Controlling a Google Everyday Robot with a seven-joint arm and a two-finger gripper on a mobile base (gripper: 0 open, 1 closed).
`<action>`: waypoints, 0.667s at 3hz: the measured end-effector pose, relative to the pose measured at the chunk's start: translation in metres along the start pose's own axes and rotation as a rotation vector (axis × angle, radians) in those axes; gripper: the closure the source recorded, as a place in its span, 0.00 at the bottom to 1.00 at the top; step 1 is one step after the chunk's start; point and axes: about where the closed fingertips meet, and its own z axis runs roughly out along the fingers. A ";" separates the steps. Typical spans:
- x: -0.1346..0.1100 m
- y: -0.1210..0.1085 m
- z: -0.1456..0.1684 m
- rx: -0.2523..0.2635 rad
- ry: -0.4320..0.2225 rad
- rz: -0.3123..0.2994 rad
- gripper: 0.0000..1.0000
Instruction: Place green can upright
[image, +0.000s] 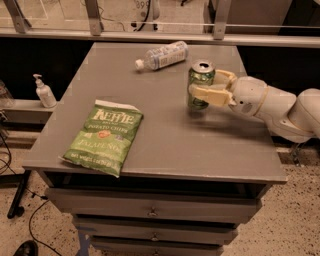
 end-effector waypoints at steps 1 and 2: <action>0.012 0.001 -0.003 -0.020 0.012 -0.008 1.00; 0.019 -0.002 -0.003 -0.039 0.020 0.014 0.82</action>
Offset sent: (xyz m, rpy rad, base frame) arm 0.0084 -0.0091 -0.0283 -0.0154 0.0511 0.0556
